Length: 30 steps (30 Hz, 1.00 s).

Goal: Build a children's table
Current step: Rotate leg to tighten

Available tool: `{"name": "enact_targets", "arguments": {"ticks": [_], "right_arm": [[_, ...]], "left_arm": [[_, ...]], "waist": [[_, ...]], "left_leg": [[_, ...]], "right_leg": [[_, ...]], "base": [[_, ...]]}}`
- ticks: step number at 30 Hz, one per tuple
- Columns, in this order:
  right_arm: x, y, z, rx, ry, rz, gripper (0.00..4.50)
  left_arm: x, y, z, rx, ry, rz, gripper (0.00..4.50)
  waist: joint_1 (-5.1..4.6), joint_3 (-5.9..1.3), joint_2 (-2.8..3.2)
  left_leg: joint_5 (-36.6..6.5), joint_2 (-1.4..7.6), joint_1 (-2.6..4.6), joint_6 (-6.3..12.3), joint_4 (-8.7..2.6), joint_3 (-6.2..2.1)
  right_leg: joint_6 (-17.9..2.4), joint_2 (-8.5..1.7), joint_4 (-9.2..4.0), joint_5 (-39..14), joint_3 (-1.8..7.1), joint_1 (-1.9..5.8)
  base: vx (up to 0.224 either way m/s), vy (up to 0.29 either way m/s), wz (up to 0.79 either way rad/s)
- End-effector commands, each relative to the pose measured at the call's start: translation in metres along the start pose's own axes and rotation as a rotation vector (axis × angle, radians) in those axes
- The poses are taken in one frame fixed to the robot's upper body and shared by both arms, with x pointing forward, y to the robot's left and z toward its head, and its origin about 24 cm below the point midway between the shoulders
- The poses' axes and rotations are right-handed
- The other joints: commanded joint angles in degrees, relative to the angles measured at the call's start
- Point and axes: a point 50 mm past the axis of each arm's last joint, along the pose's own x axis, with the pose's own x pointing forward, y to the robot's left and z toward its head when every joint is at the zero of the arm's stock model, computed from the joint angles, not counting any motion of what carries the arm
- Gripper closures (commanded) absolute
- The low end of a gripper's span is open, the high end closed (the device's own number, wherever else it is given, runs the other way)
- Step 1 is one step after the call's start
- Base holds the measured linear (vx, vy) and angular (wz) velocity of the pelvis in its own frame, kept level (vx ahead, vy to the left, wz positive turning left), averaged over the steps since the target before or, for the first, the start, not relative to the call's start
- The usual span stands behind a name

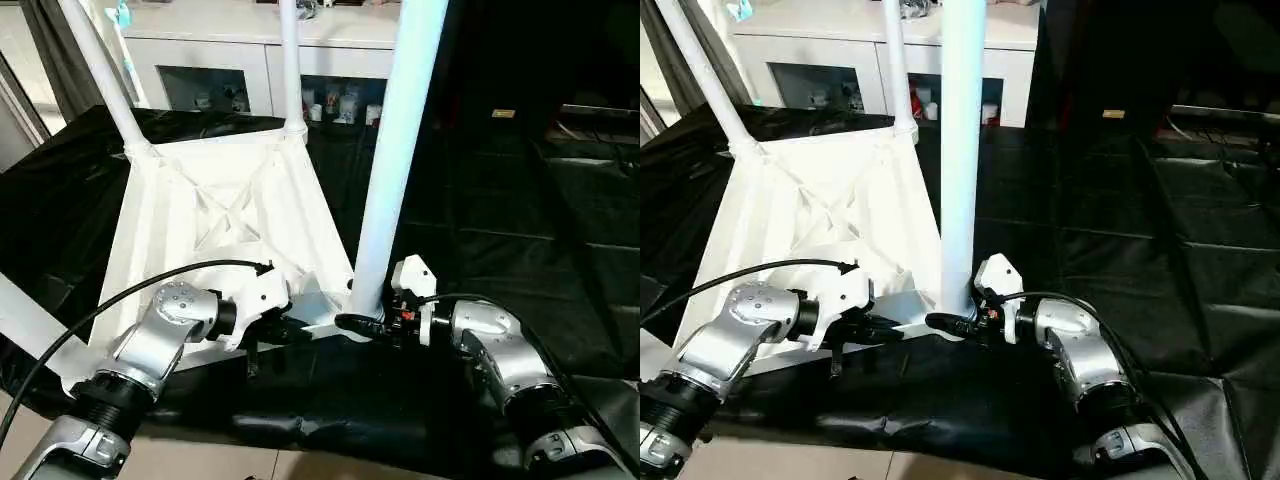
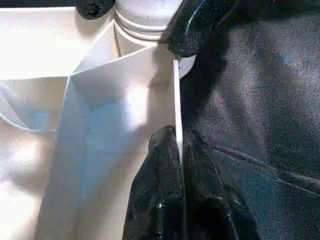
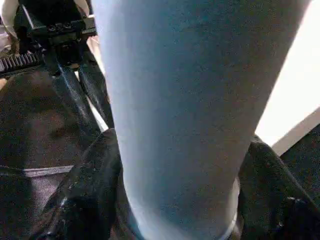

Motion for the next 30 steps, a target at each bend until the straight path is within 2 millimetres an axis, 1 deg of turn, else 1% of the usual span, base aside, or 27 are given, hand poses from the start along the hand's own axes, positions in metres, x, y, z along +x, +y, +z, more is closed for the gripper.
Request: {"name": "enact_targets", "arguments": {"ticks": [1, 2, 3, 4, 5, 6, 7, 8, 9, 10, 11, 12, 13, 14, 15, 16, 17, 18, 19, 20, 21, 23, 24, 26, 27, 28, 30], "right_arm": [[0.0, -0.004, -0.014, 0.066, 0.058, -0.096, 1.78], [0.002, -0.005, -0.014, 0.078, 0.057, -0.126, 1.78], [0.007, -0.008, -0.017, 0.109, 0.053, -0.22, 1.78], [0.013, -0.01, -0.019, 0.148, 0.05, -0.312, 1.78], [0.013, -0.01, -0.019, 0.148, 0.05, -0.312, 1.79], [0.022, -0.011, -0.022, 0.213, 0.046, -0.433, 1.79], [0.022, -0.011, -0.022, 0.213, 0.046, -0.433, 1.8], [0.027, -0.011, -0.023, 0.247, 0.048, -0.483, 1.8], [0.034, -0.01, -0.025, 0.286, 0.058, -0.541, 1.8], [0.041, -0.009, -0.025, 0.291, 0.076, -0.574, 1.8], [0.043, -0.008, -0.024, 0.29, 0.083, -0.582, 1.8], [0.043, -0.008, -0.024, 0.29, 0.083, -0.582, 1.8], [0.043, -0.008, -0.024, 0.29, 0.083, -0.582, 1.8], [0.046, -0.009, -0.023, 0.284, 0.092, -0.606, 1.8], [0.049, -0.009, -0.022, 0.281, 0.096, -0.619, 1.8], [0.053, -0.009, -0.019, 0.284, 0.1, -0.641, 1.8], [0.058, -0.01, -0.017, 0.269, 0.113, -0.663, 1.8], [0.062, -0.009, -0.015, 0.248, 0.126, -0.661, 1.8], [0.063, -0.009, -0.014, 0.228, 0.133, -0.665, 1.8], [0.064, -0.008, -0.011, 0.213, 0.108, -0.638, 1.8], [0.064, -0.007, -0.009, 0.204, 0.087, -0.619, 1.8], [0.063, -0.007, -0.007, 0.197, 0.071, -0.61, 1.8], [0.06, -0.01, -0.004, 0.194, 0.034, -0.619, 1.46], [0.057, -0.011, -0.002, 0.198, 0.011, -0.613, 1.09], [0.055, -0.013, 0.0, 0.189, -0.006, -0.601, 1.09], [0.054, -0.013, 0.002, 0.178, -0.011, -0.592, 1.06], [0.051, -0.013, 0.004, 0.151, -0.021, -0.562, 0.9]], "left_arm": [[0.006, -0.002, -0.009, -0.078, -0.021, 0.026, 4.5], [0.007, 0.0, -0.009, -0.089, -0.022, 0.044, 4.5], [0.009, 0.005, -0.009, -0.117, -0.023, 0.104, 4.5], [0.011, 0.009, -0.009, -0.147, -0.025, 0.155, 4.5], [0.011, 0.009, -0.009, -0.147, -0.025, 0.155, 4.5], [0.016, 0.015, -0.008, -0.19, -0.023, 0.228, 4.5], [0.016, 0.015, -0.008, -0.19, -0.023, 0.228, 4.5], [0.02, 0.017, -0.008, -0.218, -0.022, 0.257, 4.5], [0.026, 0.02, -0.007, -0.255, -0.018, 0.294, 4.5], [0.032, 0.022, -0.007, -0.288, -0.01, 0.325, 4.5], [0.033, 0.022, -0.007, -0.298, -0.007, 0.333, 4.5], [0.033, 0.022, -0.007, -0.298, -0.007, 0.333, 4.5], [0.033, 0.022, -0.007, -0.298, -0.007, 0.333, 4.5], [0.037, 0.023, -0.006, -0.306, 0.0, 0.343, 4.5], [0.04, 0.023, -0.006, -0.311, 0.004, 0.349, 4.5], [0.045, 0.024, -0.005, -0.33, 0.015, 0.365, 4.5], [0.051, 0.025, -0.004, -0.347, 0.029, 0.373, 4.5], [0.055, 0.024, -0.003, -0.357, 0.044, 0.374, 4.5], [0.057, 0.024, -0.003, -0.364, 0.059, 0.371, 4.5], [0.057, 0.024, -0.004, -0.359, 0.075, 0.369, 4.5], [0.057, 0.024, -0.005, -0.357, 0.082, 0.367, 4.5], [0.056, 0.024, -0.006, -0.356, 0.088, 0.368, 4.5], [0.054, 0.024, -0.009, -0.342, 0.099, 0.364, 4.5], [0.053, 0.023, -0.009, -0.324, 0.099, 0.353, 4.5], [0.051, 0.023, -0.011, -0.306, 0.103, 0.339, 4.5], [0.051, 0.022, -0.011, -0.289, 0.102, 0.326, 4.5], [0.05, 0.02, -0.013, -0.28, 0.11, 0.308, 4.5]], "waist": [[0.1, -2.56, -1.19], [0.06, -2.48, -1.18], [-0.27, -2.26, -1.17], [-0.59, -2.14, -1.08], [-0.71, -2.1, -1.15], [-0.86, -2.11, -1.24], [-0.97, -1.86, -1.18], [-0.97, -1.86, -1.18], [-1.5, -1.39, -1.19], [-1.75, -1.36, -1.12], [-1.78, -1.46, -1.17], [-1.78, -1.53, -1.27], [-1.76, -1.58, -1.27], [-1.69, -1.62, -1.24], [-1.86, -1.58, -1.11], [-1.91, -1.57, -1.13], [-1.99, -1.55, -1.11], [-1.99, -1.55, -1.32], [-1.84, -1.5, -1.3], [-1.76, -1.44, -1.45], [-1.69, -1.45, -1.43], [-1.56, -1.48, -1.47], [-1.53, -1.5, -1.47], [-1.43, -1.57, -1.58], [-1.29, -1.64, -1.35], [-1.42, -1.55, -1.53], [-1.36, -1.48, -1.59]], "left_leg": [[-7.98, 1.96, 0.03, 4.38, -3.6, -0.38], [-8.48, 2.0, 0.04, 4.14, -3.71, -0.43], [-10.1, 1.9, 0.27, 2.89, -3.93, -0.42], [-11.49, 1.86, 0.3, 1.94, -4.2, -0.59], [-12.09, 1.8, 0.33, 1.39, -4.27, -0.68], [-12.83, 1.86, 0.4, 0.97, -4.42, -0.79], [-14.41, 1.78, 0.83, 0.53, -4.52, -0.76], [-14.41, 1.78, 0.83, 0.53, -4.52, -0.76], [-17.83, 1.57, 1.32, 0.04, -4.7, -0.86], [-19.4, 1.46, 1.87, -0.31, -4.6, -0.95], [-19.38, 1.48, 1.87, -0.45, -4.59, -1.05], [-19.21, 1.5, 1.52, -0.21, -4.85, -1.24], [-19.16, 1.59, 1.41, -0.03, -4.93, -1.26], [-19.29, 1.7, 1.5, 0.13, -4.99, -1.25], [-19.78, 1.55, 1.53, 0.21, -4.98, -1.2], [-19.84, 1.58, 1.48, 0.13, -5.02, -1.22], [-20.0, 1.49, 1.72, -0.08, -4.94, -1.15], [-20.22, 1.4, 1.85, -0.07, -4.88, -1.09], [-20.32, 1.42, 1.83, 0.19, -4.89, -1.13], [-20.74, 1.44, 1.91, 0.35, -4.89, -1.14], [-21.32, 1.44, 1.88, 0.66, -4.86, -1.23], [-21.1, 1.42, 1.82, 0.88, -4.93, -1.22], [-20.79, 1.41, 1.74, 1.05, -5.02, -1.26], [-20.26, 1.46, 1.62, 1.27, -5.1, -1.23], [-19.4, 1.48, 1.56, 1.63, -5.17, -1.23], [-19.37, 1.47, 1.33, 1.79, -5.24, -1.2], [-19.2, 1.41, 1.14, 1.85, -5.3, -1.27]], "right_leg": [[-10.59, -4.5, -4.51, -10.83, 2.55, 2.71], [-10.36, -4.51, -4.59, -11.87, 2.54, 2.72], [-9.69, -4.57, -5.03, -15.85, 2.63, 2.5], [-9.04, -4.62, -5.29, -18.92, 2.64, 2.43], [-8.62, -4.65, -5.44, -20.38, 2.56, 2.53], [-7.82, -4.74, -5.6, -21.97, 2.61, 2.59], [-7.36, -4.73, -6.01, -24.17, 2.65, 2.16], [-7.36, -4.73, -6.01, -24.17, 2.65, 2.16], [-6.32, -4.76, -6.71, -29.94, 2.57, 1.78], [-5.5, -4.84, -7.23, -33.0, 2.54, 1.46], [-5.24, -5.01, -7.3, -33.39, 2.55, 1.63], [-4.8, -4.96, -7.22, -32.8, 2.58, 1.95], [-4.66, -4.95, -7.15, -32.12, 2.62, 1.96], [-4.7, -4.91, -7.1, -31.42, 2.65, 1.87], [-5.13, -4.78, -7.1, -30.65, 2.67, 1.71], [-5.19, -4.81, -7.06, -30.65, 2.72, 1.75], [-5.26, -4.67, -7.15, -30.8, 2.7, 1.5], [-5.35, -4.66, -7.18, -30.91, 2.81, 1.44], [-5.19, -4.73, -7.21, -31.18, 2.84, 1.47], [-5.05, -4.8, -7.35, -31.84, 2.85, 1.35], [-4.49, -4.95, -7.47, -33.12, 2.91, 1.3], [-4.03, -4.89, -7.62, -33.63, 2.98, 1.22], [-3.93, -4.85, -7.56, -33.35, 3.02, 1.31], [-3.83, -4.87, -7.54, -32.66, 3.14, 1.35], [-4.23, -4.86, -7.41, -31.26, 3.26, 1.4], [-4.35, -4.79, -7.39, -31.22, 3.2, 1.55], [-3.58, -4.92, -7.63, -33.21, 3.12, 1.65]], "base": [[0.0, 0.0, 0.0], [0.0, 0.0, 0.0], [0.0, 0.0, 0.0], [0.0, 0.0, 0.0], [0.0, 0.0, 0.0], [0.0, 0.0, 0.0], [0.0, 0.0, 0.0], [0.0, 0.0, 0.0], [0.0, 0.0, 0.0], [0.0, 0.0, 0.0], [0.0, 0.0, 0.0], [0.0, 0.0, 0.0], [0.0, 0.0, 0.0], [0.0, 0.0, 0.0], [0.0, 0.0, 0.0], [0.0, 0.0, 0.0], [0.0, 0.0, 0.0], [0.0, 0.0, 0.0], [0.0, 0.0, 0.0], [0.0, 0.0, 0.0], [0.0, 0.0, 0.0], [0.0, 0.0, 0.0], [0.0, 0.0, 0.0], [0.0, 0.0, 0.0], [0.0, 0.0, 0.0], [0.0, 0.0, 0.0], [0.0, 0.0, 0.0]]}}
